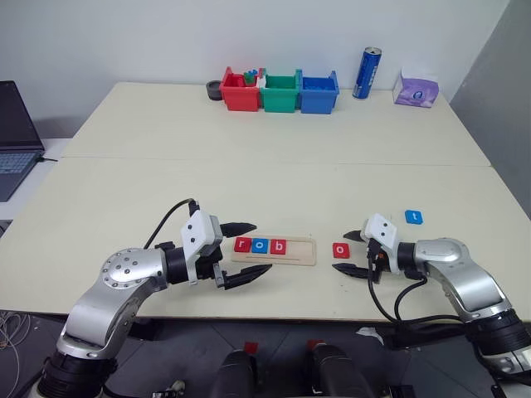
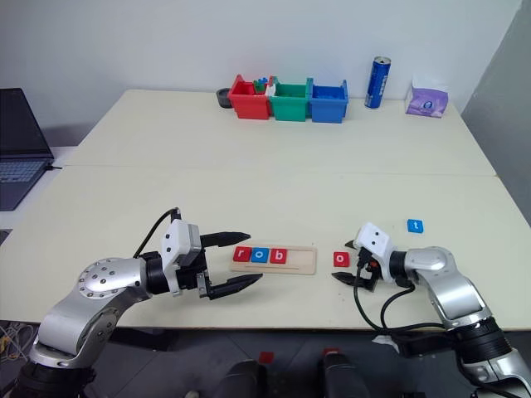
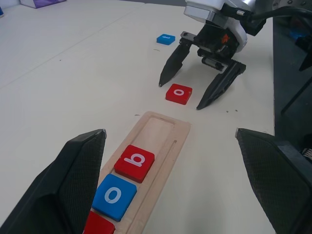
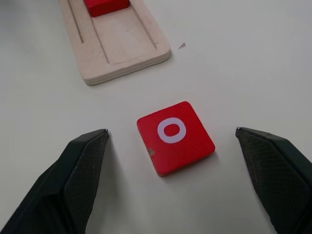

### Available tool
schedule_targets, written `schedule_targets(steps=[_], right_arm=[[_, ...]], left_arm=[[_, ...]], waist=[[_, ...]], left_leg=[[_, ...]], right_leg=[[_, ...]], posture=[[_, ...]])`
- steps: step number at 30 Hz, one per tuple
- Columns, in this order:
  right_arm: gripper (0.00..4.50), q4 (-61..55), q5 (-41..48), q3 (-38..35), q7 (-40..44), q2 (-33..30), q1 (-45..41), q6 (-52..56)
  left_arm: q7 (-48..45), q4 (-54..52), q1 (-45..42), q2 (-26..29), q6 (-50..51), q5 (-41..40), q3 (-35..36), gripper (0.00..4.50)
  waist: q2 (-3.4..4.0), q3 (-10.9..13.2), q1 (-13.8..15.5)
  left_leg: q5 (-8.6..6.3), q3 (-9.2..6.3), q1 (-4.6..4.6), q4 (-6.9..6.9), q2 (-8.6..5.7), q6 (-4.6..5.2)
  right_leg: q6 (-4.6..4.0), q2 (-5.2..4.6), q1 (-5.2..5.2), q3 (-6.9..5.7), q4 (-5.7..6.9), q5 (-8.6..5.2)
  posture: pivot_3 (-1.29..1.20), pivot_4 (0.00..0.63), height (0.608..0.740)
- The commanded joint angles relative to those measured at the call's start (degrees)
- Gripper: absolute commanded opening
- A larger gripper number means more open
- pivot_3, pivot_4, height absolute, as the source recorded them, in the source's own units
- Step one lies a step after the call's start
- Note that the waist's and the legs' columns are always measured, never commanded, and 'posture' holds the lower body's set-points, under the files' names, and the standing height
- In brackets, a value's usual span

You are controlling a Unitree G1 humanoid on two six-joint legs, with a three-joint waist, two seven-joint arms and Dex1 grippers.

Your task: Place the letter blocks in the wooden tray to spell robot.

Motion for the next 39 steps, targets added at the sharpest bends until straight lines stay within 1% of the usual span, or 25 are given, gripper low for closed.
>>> schedule_targets(steps=[1, 5, 9, 10, 12, 17, 19, 25, 28, 30, 33, 39], right_arm=[[4.46, 3.85, -1.53, 0.54, 3.30, -1.70, -2.31, -4.58], [4.46, 8.68, -2.34, 1.44, 5.56, -1.16, -4.92, -8.32], [4.46, 11.64, -3.26, 2.61, 6.28, 0.20, -6.71, -10.30], [4.29, 12.11, -3.39, 2.84, 6.43, 0.54, -6.95, -10.56], [3.85, 12.64, -3.50, 3.11, 6.85, 1.01, -7.18, -10.87], [2.05, 12.75, -3.19, 2.95, 7.78, 1.47, -7.33, -10.44], [1.43, 12.50, -2.87, 2.63, 7.94, 1.49, -7.33, -10.04], [1.44, 4.63, 0.30, 2.01, 8.37, 2.05, -7.49, -2.60], [1.44, 0.02, 1.56, 3.29, 6.35, 5.95, -9.24, 2.18], [1.44, -0.64, 0.82, 4.27, 5.98, 7.09, -9.81, 2.70], [1.44, 0.67, -0.45, 5.16, 5.42, 7.94, -10.73, 2.14], [1.44, 3.99, -3.36, 7.91, 5.11, 8.81, -12.25, -1.41]], left_arm=[[0.08, -0.79, -0.65, -0.30, -0.84, -0.06, 0.14, 4.50], [-0.31, -1.36, -0.49, -0.40, -0.55, -0.51, -0.14, 4.50], [-2.34, -2.82, 0.69, 0.72, 0.31, -2.34, 0.09, 4.50], [-2.83, -3.19, 0.90, 0.97, 0.65, -2.98, 0.28, 4.50], [-3.26, -3.61, 1.11, 1.35, 0.88, -3.49, 0.43, 4.50], [-3.11, -3.32, 1.14, 1.43, 0.02, -2.84, 0.77, 4.50], [-2.75, -3.04, 1.00, 1.26, -0.30, -2.61, 1.03, 4.50], [-1.81, -1.89, 1.88, 1.05, -0.06, -3.59, 3.77, 4.50], [-4.11, 0.64, 5.18, 2.99, -1.77, -3.19, 7.55, 4.50], [-5.24, 1.31, 7.20, 4.16, -2.67, -2.99, 9.34, 4.50], [-5.53, 0.80, 8.59, 4.79, -3.00, -3.32, 10.51, 4.50], [-3.64, -0.69, 10.01, 4.19, -2.36, -3.34, 12.15, 4.50]], waist=[[0.00, 0.00, -0.05], [0.00, 0.00, -0.07], [0.00, 0.00, -0.08], [0.00, 0.00, -0.08], [0.00, 0.00, -0.09], [0.00, 0.00, -0.14], [0.00, 0.00, -0.13], [0.01, 0.01, -0.15], [0.02, 0.01, -0.65], [0.04, 0.03, -0.73], [0.06, 0.05, -0.11], [0.05, 0.05, 0.06]], left_leg=[[0.00, 0.01, 0.01, 0.00, 0.00, 0.00], [0.00, 0.01, 0.03, -0.01, 0.01, 0.00], [0.00, 0.00, 0.05, -0.01, 0.02, 0.00], [0.00, 0.00, 0.06, -0.01, 0.03, 0.00], [0.00, 0.01, 0.13, -0.02, 0.04, 0.00], [0.00, 0.02, 0.39, -0.03, 0.04, 0.00], [0.00, 0.03, 0.40, -0.02, 0.03, 0.00], [0.00, 0.01, 0.39, -0.04, 0.05, 0.00], [-0.01, 0.03, 0.40, -0.08, 0.08, 0.00], [-0.01, -0.01, 0.40, -0.11, 0.14, 0.01], [-0.01, -0.08, 0.35, -0.12, 0.12, 0.00], [-0.01, 0.04, 0.31, -0.09, 0.08, 0.00]], right_leg=[[0.00, 0.00, 0.00, 0.00, 0.00, 0.00], [0.00, 0.01, 0.01, 0.00, 0.01, 0.00], [-0.01, 0.01, 0.02, 0.00, 0.02, 0.00], [-0.01, 0.01, 0.03, 0.00, 0.01, 0.00], [-0.01, 0.01, 0.06, 0.01, 0.02, 0.00], [-0.01, 0.02, 0.28, 0.03, 0.02, 0.00], [-0.01, 0.02, 0.29, 0.03, 0.02, 0.00], [-0.01, 0.02, 0.28, 0.03, 0.02, -0.01], [-0.03, 0.04, 0.26, 0.05, 0.02, -0.02], [-0.08, 0.08, 0.22, 0.04, 0.05, -0.04], [-0.14, 0.07, 0.21, 0.00, 0.03, -0.08], [-0.12, -0.12, 0.22, 0.02, -0.02, -0.08]], posture=[[0.00, 0.150, 0.740], [0.00, 0.150, 0.740], [0.00, 0.150, 0.740], [0.00, 0.150, 0.740], [0.00, 0.150, 0.740], [0.00, 0.150, 0.740], [0.00, 0.150, 0.740], [0.00, 0.150, 0.740], [0.00, 0.150, 0.740], [0.00, 0.150, 0.740], [0.00, 0.150, 0.740], [0.00, 0.150, 0.740]])
